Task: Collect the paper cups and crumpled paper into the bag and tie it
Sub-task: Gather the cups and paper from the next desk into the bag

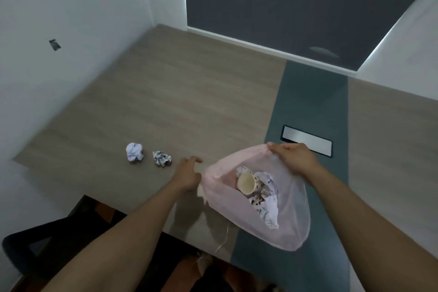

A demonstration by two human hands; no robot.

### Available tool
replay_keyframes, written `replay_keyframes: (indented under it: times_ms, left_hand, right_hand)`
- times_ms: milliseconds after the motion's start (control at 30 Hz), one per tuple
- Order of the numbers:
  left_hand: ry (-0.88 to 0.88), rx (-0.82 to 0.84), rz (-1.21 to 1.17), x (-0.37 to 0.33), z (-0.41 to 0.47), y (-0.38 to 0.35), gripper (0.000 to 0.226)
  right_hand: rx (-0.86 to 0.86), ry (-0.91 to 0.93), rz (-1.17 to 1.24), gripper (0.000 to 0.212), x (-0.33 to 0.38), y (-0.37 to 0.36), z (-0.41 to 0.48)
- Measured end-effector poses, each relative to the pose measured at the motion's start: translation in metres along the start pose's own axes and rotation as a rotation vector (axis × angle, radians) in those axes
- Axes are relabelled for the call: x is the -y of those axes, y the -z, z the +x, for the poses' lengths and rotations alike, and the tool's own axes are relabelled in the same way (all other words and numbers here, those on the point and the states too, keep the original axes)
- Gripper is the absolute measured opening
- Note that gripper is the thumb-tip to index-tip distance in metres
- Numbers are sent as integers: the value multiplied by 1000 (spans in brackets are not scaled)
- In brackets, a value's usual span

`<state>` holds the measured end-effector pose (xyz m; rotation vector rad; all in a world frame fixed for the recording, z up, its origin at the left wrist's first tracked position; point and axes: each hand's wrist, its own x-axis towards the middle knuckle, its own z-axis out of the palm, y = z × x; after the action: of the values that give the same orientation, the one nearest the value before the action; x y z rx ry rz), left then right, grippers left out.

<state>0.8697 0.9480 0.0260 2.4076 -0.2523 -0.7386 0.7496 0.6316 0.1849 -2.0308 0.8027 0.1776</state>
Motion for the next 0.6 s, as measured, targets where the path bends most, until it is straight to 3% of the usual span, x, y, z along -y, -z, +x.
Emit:
replay_keyframes:
  times_ms: [67, 133, 233, 333, 433, 533, 600]
  left_hand:
    - [16, 136, 204, 18, 9, -12, 63]
    - [6, 144, 298, 29, 15, -21, 58]
    - [-53, -19, 289, 32, 16, -22, 48]
    - [-64, -186, 439, 41, 20, -24, 51]
    - [24, -205, 573, 44, 15, -20, 56]
    - [58, -155, 535, 49, 20, -10, 51]
    - [52, -161, 267, 41, 24, 3, 53]
  right_hand:
    - [-22, -19, -2, 48, 0, -8, 2]
    - [-33, -30, -2, 49, -1, -13, 4]
    - [-35, -43, 6, 46, -1, -18, 2]
    - [-28, -46, 22, 48, -3, -21, 1]
    - [-21, -75, 70, 42, -2, -24, 3]
    - [-2, -67, 81, 40, -1, -30, 4]
    - [-3, -69, 68, 43, 0, -35, 6]
